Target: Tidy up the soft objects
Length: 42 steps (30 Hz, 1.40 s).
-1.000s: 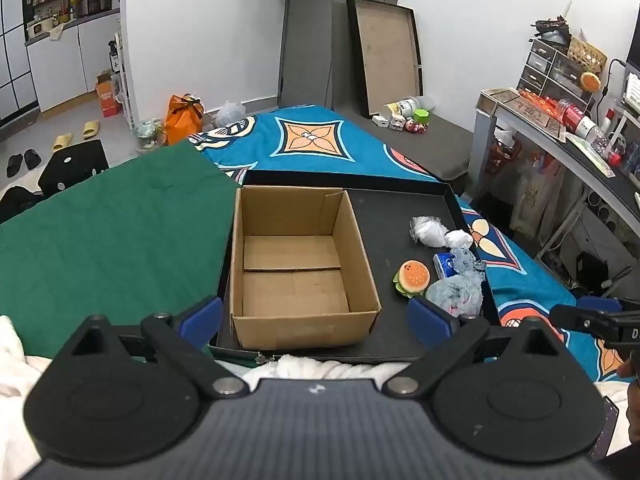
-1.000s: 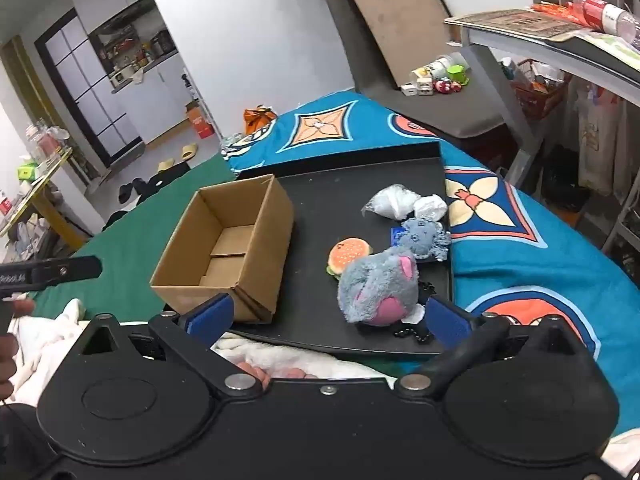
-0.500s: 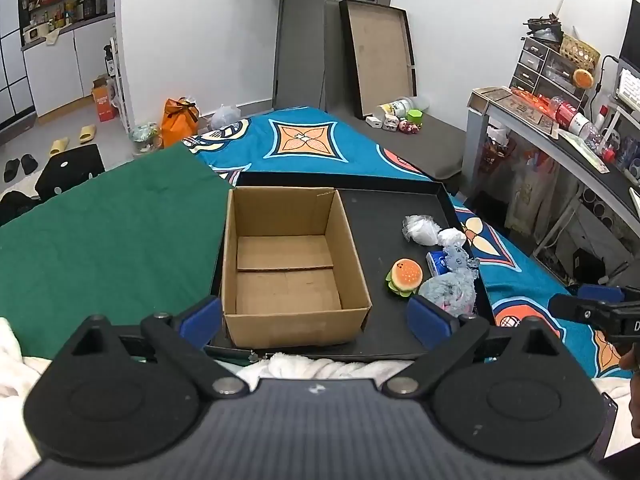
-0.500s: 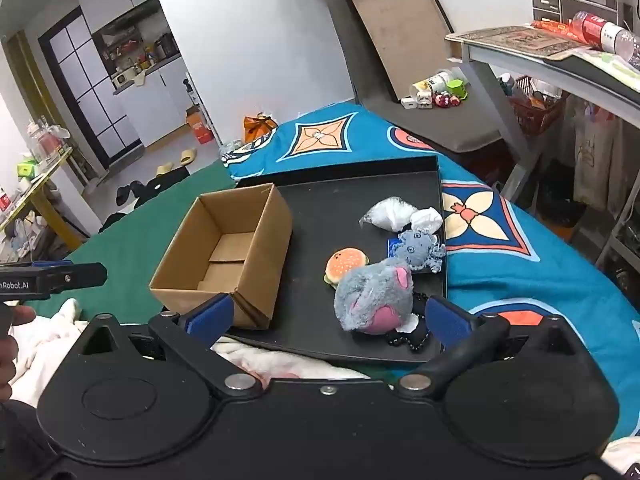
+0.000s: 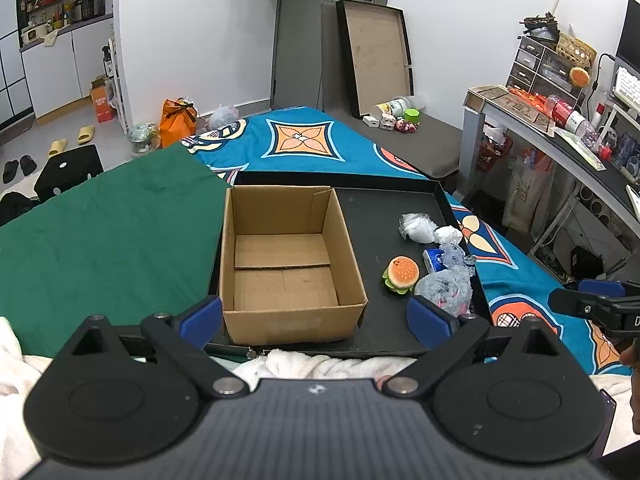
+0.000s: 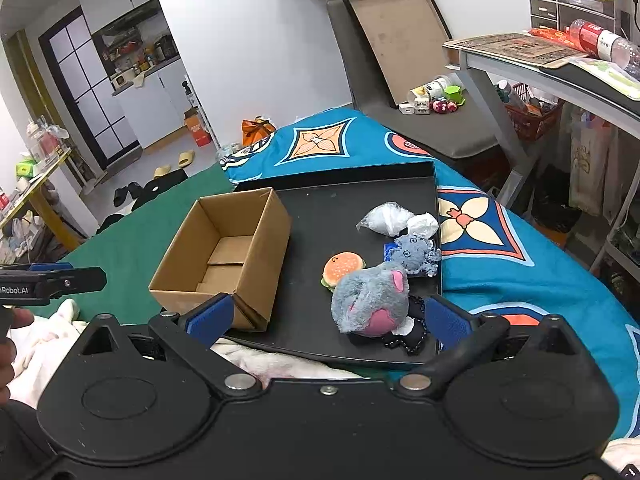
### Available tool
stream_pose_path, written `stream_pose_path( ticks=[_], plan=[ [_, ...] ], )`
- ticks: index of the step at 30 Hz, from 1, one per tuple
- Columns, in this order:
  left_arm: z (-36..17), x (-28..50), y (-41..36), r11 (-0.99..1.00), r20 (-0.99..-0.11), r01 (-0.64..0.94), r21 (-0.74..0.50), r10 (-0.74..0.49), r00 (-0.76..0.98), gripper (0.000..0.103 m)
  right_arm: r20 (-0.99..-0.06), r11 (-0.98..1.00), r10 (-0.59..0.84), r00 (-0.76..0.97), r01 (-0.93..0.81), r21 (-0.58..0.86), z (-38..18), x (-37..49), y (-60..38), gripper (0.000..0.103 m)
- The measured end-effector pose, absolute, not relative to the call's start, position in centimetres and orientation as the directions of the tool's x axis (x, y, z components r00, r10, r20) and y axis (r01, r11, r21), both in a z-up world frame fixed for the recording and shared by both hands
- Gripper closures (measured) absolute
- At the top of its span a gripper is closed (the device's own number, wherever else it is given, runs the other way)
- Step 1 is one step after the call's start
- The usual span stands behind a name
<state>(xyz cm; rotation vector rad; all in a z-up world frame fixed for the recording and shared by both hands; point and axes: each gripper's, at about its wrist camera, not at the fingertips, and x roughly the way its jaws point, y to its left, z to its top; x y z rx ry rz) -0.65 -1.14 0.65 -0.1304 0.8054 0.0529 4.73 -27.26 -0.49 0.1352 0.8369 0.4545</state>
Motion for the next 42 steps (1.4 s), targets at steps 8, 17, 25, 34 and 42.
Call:
stream_pose_path(
  ticks=[8,17,25,34,42],
  plan=[
    [0.76,-0.78,-1.25,0.991,-0.716,-0.093,-0.097,-0.005,0.698,0.005,-0.68,0.894,0.443,0.584,-0.342,0.288,-0.21,4.57,-27.18,0.0],
    [0.69,-0.86,-1.11,0.99,-0.716,-0.097,-0.1,-0.004,0.698,0.005,-0.683,0.898,0.435,0.587,-0.337,0.281,-0.29,4.59,-27.19,0.0],
    [0.69,-0.89,-1.15,0.99,-0.717,-0.097,-0.098,-0.002,0.697,0.005,-0.685,0.903,0.425,0.592,-0.332,0.273,-0.36,4.67,-27.39,0.0],
    [0.8,-0.89,-1.21,0.99,-0.717,-0.098,-0.097,-0.001,0.697,0.005,-0.682,0.908,0.415,0.602,-0.328,0.262,-0.36,4.56,-27.54,0.0],
    [0.6,-0.73,-1.19,0.99,-0.721,-0.106,-0.095,0.005,0.693,0.005,-0.682,0.908,0.414,0.603,-0.324,0.264,-0.53,4.59,-27.66,0.0]
  ],
)
